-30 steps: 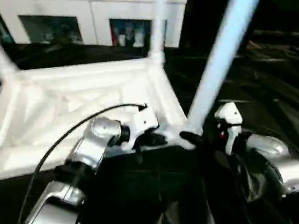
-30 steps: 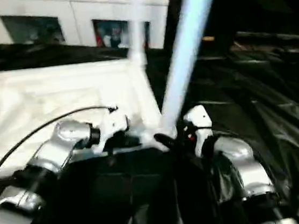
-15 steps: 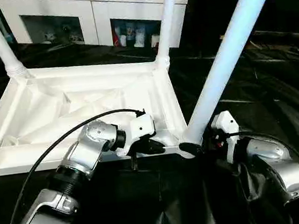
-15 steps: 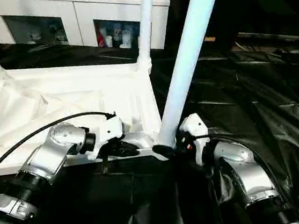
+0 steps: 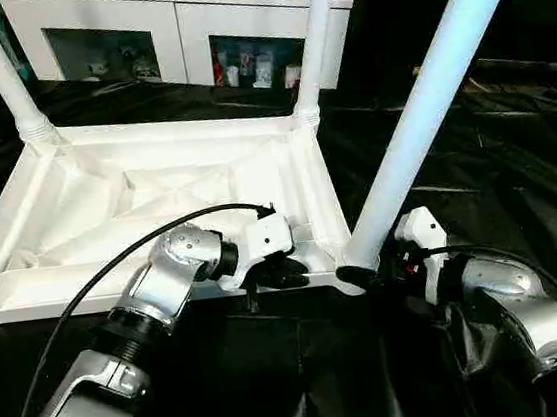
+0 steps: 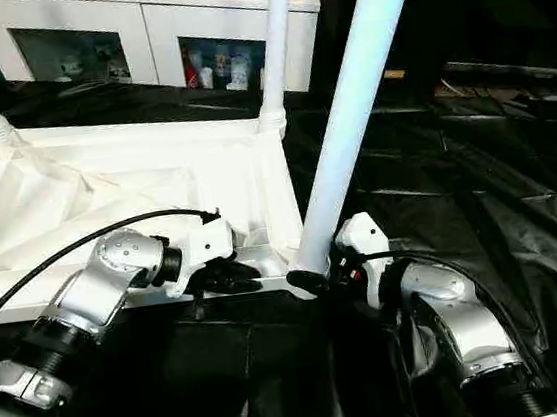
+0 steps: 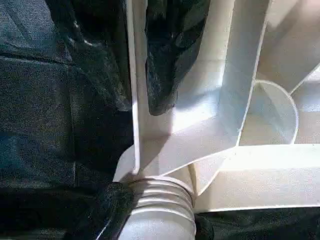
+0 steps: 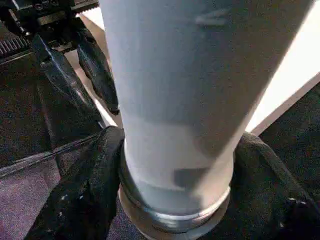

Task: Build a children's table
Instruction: Rotate leg to tighten

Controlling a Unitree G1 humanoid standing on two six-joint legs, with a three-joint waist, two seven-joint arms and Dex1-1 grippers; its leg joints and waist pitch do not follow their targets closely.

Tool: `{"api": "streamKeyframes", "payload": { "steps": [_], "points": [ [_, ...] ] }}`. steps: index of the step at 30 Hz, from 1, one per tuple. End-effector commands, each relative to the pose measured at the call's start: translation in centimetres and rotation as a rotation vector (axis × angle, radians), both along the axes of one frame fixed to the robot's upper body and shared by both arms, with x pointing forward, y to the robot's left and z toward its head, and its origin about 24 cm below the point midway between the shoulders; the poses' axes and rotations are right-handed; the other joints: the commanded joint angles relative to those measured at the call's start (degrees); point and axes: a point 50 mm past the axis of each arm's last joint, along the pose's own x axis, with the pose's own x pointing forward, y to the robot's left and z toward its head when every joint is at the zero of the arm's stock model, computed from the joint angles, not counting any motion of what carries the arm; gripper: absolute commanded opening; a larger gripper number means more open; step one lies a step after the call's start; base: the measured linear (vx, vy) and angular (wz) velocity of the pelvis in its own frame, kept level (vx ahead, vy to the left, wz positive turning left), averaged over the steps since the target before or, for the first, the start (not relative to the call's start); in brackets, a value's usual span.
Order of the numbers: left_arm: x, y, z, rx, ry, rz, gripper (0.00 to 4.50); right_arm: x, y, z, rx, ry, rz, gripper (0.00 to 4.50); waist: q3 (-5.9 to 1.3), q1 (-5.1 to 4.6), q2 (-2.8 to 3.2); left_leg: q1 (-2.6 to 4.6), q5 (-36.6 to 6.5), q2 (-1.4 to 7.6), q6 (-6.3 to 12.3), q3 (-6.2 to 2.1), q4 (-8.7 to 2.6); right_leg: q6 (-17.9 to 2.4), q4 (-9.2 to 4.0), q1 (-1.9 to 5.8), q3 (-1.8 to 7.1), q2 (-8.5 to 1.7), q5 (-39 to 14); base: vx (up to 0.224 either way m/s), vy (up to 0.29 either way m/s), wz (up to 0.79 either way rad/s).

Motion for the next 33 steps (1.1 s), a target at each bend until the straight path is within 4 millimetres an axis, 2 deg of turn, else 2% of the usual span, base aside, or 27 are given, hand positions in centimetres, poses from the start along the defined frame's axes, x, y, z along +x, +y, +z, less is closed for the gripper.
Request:
{"api": "streamKeyframes", "payload": {
  "steps": [1, 2, 5, 20, 22, 23, 24, 26, 27, 31, 33],
  "points": [
    [-0.1, 0.4, -1.1, 0.053, 0.041, 0.016, 0.4, -0.3, 0.0, 0.0, -0.025, -0.006, 0.012, 2.76, -2.95, -0.06, 0.39, 0.88, -8.18, 3.67, 3.13, -1.59, -3.97, -13.2, -3.98, 2.6, 2.99, -5.25, -6.21, 0.0, 0.0, 0.0],
    [-0.2, 0.4, -1.2, 0.057, 0.05, 0.012, 0.4, -0.3, 0.0, -0.1, -0.025, -0.006, 0.013, 2.76, -2.86, -0.04, 0.46, 0.87, -8.26, 3.69, 3.12, -1.6, -4.01, -13.26, -4.0, 2.58, 3.01, -5.28, -6.26, 0.0, 0.0, 0.0],
    [-0.4, 0.6, -1.3, 0.068, 0.086, -0.011, 0.02, -0.4, 0.0, -0.1, -0.027, -0.005, 0.013, 2.76, -2.94, -0.07, 0.47, 0.9, -8.54, 3.74, 2.88, -1.64, -4.02, -13.42, -3.98, 2.66, 2.99, -5.34, -6.5, 0.0, 0.0, 0.0],
    [-0.5, 0.8, -1.6, 0.072, 0.113, 0.009, 0.0, -0.2, 0.1, -0.6, -0.004, 0.026, -0.019, 2.72, -3.13, -0.03, 0.33, 0.86, -7.67, 3.73, 3.25, -1.57, -3.9, -13.9, -3.85, 2.78, 2.99, -5.44, -5.81, 0.0, 0.0, 0.0],
    [-0.2, 0.7, -1.6, 0.065, 0.102, 0.054, 0.0, 0.1, 0.0, -1.3, 0.01, 0.043, -0.122, 2.72, -3.06, -0.08, 0.53, 0.98, -8.84, 3.79, 2.64, -1.6, -4.04, -13.77, -4.08, 2.58, 2.96, -5.47, -7.73, 0.0, 0.0, 0.0],
    [-0.1, 0.7, -1.6, 0.062, 0.1, 0.069, 0.0, 0.2, 0.0, -1.5, 0.012, 0.049, -0.154, 2.72, -2.96, -0.22, 0.44, 0.89, -9.52, 3.76, 2.3, -1.64, -4.14, -13.57, -4.18, 2.59, 2.96, -5.46, -8.9, 0.0, 0.0, 0.0],
    [0.1, 0.5, -1.6, 0.054, 0.09, 0.105, 0.0, 0.5, -0.1, -2.2, 0.006, 0.054, -0.247, 2.72, -2.75, -0.41, 0.41, 1.08, -12.65, 3.71, 0.86, -1.81, -4.41, -12.34, -4.84, 2.42, 2.94, -5.62, -14.98, 0.0, 0.0, 0.0],
    [0.3, 0.2, -1.6, 0.048, 0.081, 0.14, 0.0, 0.7, 0.0, -2.8, 0.008, 0.061, -0.336, 2.72, -2.72, -0.51, 0.49, 1.2, -14.32, 3.76, -0.06, -1.97, -4.57, -11.37, -5.16, 2.31, 2.97, -5.72, -18.73, 0.0, 0.0, 0.0],
    [0.7, -0.2, -1.7, 0.041, 0.068, 0.194, 0.0, 1.0, 0.1, -3.3, 0.015, 0.066, -0.427, 2.72, -2.62, -0.7, 0.69, 1.42, -16.49, 3.83, -1.01, -2.26, -4.79, -10.09, -5.58, 2.1, 2.97, -5.82, -22.5, 0.0, 0.0, 0.0],
    [1.6, -1.5, -1.9, 0.019, 0.047, 0.341, 0.0, 1.8, 1.2, -4.1, 0.011, 0.067, -0.598, 2.72, -2.5, -1.5, 0.74, 1.75, -19.38, 3.66, -2.27, -2.34, -4.9, -9.16, -6.03, 1.49, 3.04, -5.69, -25.79, 0.0, 0.0, 0.0],
    [1.9, -2.0, -2.0, 0.018, 0.038, 0.386, 0.0, 2.2, 1.7, -4.3, 0.013, 0.07, -0.653, 2.72, -2.56, -1.57, 0.67, 1.54, -19.31, 3.59, -2.08, -2.6, -4.99, -8.48, -6.19, 1.78, 2.96, -5.79, -26.27, 0.0, 0.0, 0.0]
  ]
}}
